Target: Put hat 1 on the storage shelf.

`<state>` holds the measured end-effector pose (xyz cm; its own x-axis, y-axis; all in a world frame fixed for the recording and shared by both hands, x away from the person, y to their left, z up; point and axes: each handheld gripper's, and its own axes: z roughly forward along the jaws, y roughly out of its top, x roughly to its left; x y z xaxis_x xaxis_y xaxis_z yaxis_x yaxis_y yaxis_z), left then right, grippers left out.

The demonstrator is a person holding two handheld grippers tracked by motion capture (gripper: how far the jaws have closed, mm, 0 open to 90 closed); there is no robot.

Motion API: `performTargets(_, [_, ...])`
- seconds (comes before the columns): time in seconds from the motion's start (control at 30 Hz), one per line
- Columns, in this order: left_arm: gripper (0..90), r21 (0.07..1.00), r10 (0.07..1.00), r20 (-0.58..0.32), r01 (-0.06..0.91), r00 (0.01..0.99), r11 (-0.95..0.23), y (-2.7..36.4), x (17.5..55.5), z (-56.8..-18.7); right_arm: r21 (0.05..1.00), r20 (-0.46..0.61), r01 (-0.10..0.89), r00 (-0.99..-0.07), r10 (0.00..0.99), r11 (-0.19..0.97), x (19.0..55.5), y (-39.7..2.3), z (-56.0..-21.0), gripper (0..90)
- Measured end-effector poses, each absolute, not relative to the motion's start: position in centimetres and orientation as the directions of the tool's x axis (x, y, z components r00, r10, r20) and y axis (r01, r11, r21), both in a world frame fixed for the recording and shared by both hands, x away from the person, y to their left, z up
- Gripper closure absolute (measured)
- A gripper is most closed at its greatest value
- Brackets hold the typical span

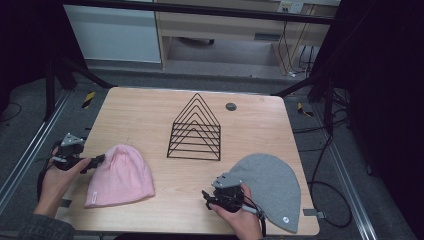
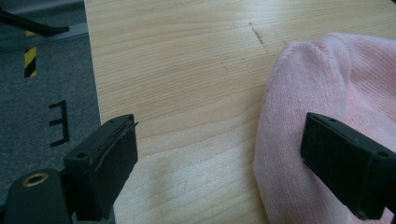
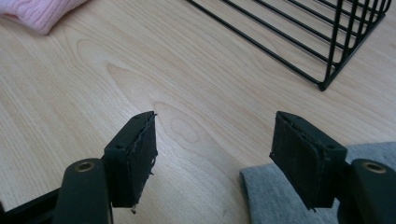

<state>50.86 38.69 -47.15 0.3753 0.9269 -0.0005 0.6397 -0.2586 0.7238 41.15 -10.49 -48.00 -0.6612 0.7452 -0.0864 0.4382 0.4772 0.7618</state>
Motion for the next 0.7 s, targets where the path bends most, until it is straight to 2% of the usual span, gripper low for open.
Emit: performTargets(0.7, [23.6,0.702,0.908,-0.004,0.648,0.419,-0.296,37.8,52.8,-47.5,0.748,-0.086,0.458,-0.651,0.754,0.481,41.2,-10.9,-48.1,30.6])
